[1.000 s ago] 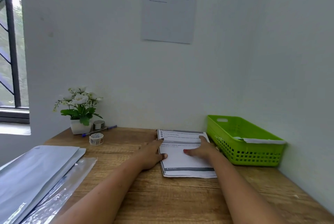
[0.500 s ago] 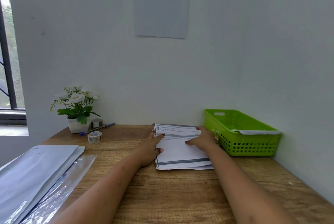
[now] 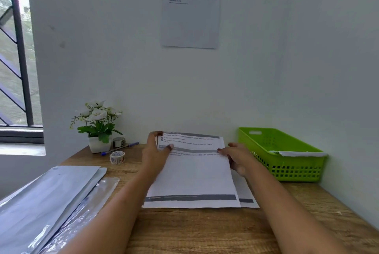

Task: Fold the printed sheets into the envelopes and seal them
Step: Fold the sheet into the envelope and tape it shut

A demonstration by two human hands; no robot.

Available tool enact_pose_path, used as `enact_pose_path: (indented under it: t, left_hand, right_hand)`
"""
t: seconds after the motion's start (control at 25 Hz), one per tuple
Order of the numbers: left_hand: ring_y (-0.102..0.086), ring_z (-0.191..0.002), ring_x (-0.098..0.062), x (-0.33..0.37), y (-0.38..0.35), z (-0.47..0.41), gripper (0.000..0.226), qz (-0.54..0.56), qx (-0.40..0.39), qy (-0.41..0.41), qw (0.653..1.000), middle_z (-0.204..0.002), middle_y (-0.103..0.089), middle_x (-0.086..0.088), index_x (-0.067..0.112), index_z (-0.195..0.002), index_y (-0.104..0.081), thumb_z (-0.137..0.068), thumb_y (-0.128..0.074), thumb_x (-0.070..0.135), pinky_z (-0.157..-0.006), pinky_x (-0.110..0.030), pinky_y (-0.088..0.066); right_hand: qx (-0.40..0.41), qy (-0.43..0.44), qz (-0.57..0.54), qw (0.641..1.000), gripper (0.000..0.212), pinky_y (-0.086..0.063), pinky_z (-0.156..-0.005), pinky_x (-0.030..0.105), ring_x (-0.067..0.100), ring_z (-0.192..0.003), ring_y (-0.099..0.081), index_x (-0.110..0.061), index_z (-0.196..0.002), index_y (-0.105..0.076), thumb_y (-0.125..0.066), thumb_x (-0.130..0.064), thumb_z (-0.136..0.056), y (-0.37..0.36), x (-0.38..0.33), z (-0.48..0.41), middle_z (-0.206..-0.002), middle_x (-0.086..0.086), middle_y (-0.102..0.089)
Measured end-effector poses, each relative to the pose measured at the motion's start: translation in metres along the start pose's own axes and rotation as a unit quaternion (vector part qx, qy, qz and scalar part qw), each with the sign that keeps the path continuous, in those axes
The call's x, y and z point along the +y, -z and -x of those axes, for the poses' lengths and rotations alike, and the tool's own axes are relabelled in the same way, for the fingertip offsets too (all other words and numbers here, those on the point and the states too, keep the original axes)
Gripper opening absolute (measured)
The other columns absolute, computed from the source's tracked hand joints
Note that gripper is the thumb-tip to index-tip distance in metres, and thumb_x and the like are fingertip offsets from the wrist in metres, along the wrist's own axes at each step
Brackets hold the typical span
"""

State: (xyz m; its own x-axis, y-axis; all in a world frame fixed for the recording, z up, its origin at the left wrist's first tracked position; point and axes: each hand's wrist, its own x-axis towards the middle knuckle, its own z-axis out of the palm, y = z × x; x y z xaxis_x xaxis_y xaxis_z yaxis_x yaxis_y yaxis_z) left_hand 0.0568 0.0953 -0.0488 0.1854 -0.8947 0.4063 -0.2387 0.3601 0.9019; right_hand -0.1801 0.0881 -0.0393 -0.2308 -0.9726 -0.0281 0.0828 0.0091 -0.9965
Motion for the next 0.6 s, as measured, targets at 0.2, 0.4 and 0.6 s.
enact_pose_path:
  t: [0.2,0.4,0.6]
  left_hand:
    - [-0.066,-0.072,-0.021,-0.003,0.027,-0.012,0.043,0.145,-0.025,0.111,0.983,-0.098,-0.066,-0.01,0.019,-0.12,-0.044,-0.085,-0.068,0.013,-0.057,-0.029,-0.055]
    - [-0.067,-0.077,-0.029,-0.004,0.034,-0.019,0.012,0.174,-0.04,0.09,0.98,-0.1,-0.069,-0.022,0.007,-0.098,-0.063,-0.087,-0.065,0.012,-0.078,-0.043,-0.056]
    - [-0.067,-0.067,-0.021,-0.001,0.034,-0.018,0.019,0.199,-0.07,0.097,0.973,-0.087,-0.069,-0.013,0.003,-0.1,-0.062,-0.086,-0.054,-0.007,-0.053,-0.026,-0.053]
  right_hand:
    - [-0.055,0.011,0.091,0.994,0.031,-0.031,-0.046,0.02,0.008,-0.053,-0.043,-0.021,-0.107,-0.064,-0.063,0.001,-0.085,-0.01,-0.01,0.015,-0.075,0.0,-0.059]
    - [-0.08,0.002,0.129,0.988,0.033,-0.028,-0.048,0.02,0.008,-0.054,-0.04,-0.014,-0.105,-0.066,-0.061,0.009,-0.081,-0.007,-0.015,0.018,-0.069,-0.003,-0.059]
    - [-0.023,0.117,0.137,0.983,0.067,-0.041,-0.06,0.025,0.017,-0.085,-0.056,-0.026,-0.129,-0.044,-0.076,-0.003,-0.075,-0.008,-0.021,0.021,-0.108,0.006,-0.059]
